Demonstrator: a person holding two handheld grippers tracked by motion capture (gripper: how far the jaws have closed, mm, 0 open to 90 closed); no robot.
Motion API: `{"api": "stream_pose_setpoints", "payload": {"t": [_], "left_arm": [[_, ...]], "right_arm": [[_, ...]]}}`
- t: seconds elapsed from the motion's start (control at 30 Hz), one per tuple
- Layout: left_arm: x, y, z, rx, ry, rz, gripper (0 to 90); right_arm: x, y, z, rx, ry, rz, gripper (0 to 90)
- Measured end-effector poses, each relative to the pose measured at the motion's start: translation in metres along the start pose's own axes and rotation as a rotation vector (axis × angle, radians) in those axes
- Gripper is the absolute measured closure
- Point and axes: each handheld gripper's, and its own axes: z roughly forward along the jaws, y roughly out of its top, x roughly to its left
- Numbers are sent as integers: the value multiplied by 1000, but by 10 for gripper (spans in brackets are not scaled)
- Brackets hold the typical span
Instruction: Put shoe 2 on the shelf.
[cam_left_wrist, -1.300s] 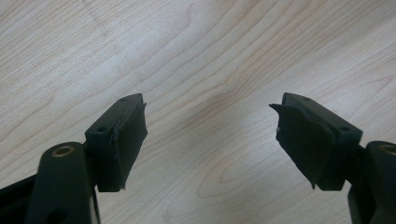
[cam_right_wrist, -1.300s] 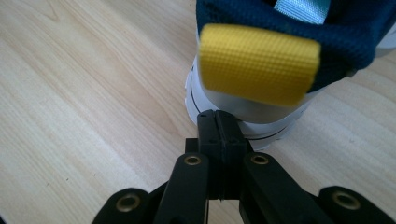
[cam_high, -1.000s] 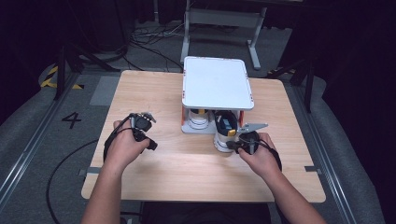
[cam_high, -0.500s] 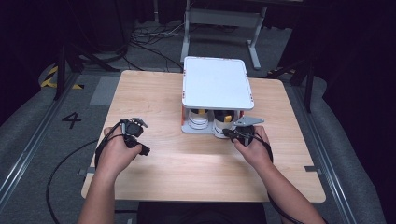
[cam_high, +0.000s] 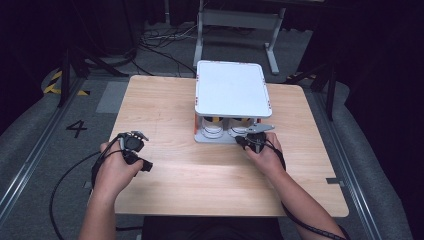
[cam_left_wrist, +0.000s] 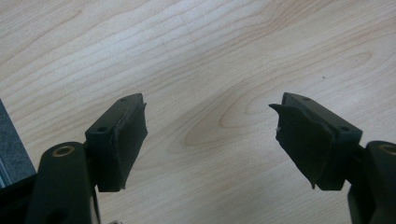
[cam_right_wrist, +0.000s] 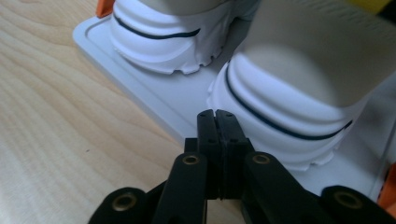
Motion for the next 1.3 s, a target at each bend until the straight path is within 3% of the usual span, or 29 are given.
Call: {"api": "stream_pose_setpoints", "payload": {"t": [0.1, 0.27, 0.47, 0.6, 0.77, 0.87, 0.97, 1.0, 1.1, 1.2, 1.3], "left_arm": [[-1, 6, 0, -10, -9, 8, 248], [-3, 19, 3, -11, -16, 36, 247], [-5, 29, 8, -1, -18, 58, 246], [-6, 30, 8, 1, -22, 59, 245], [-4, 31, 9, 0, -27, 45, 244], [-1, 32, 9, 1, -27, 44, 244], [1, 33, 10, -7, -26, 44, 243], [3, 33, 11, -2, -22, 39, 243], [5, 35, 15, 14, -3, 32, 235], [7, 37, 20, 25, -15, 27, 230], [8, 38, 24, 33, -25, 22, 229]], "right_arm": [[1, 3, -11, -10, 7, 2, 884], [-3, 13, -64, -79, 10, 45, 884], [-23, 11, -124, -105, -29, 120, 882], [-39, 4, -150, -84, -53, 160, 878], [-54, -4, -164, -49, -76, 205, 863], [-69, -14, -174, -11, -110, 241, 829], [-77, -19, -178, 23, -113, 257, 790], [-85, -26, -181, 41, -137, 277, 760], [-96, -38, -182, 92, -189, 287, 696], [-106, -50, -179, 123, -217, 310, 583], [-114, -63, -172, 165, -244, 302, 539]]}}
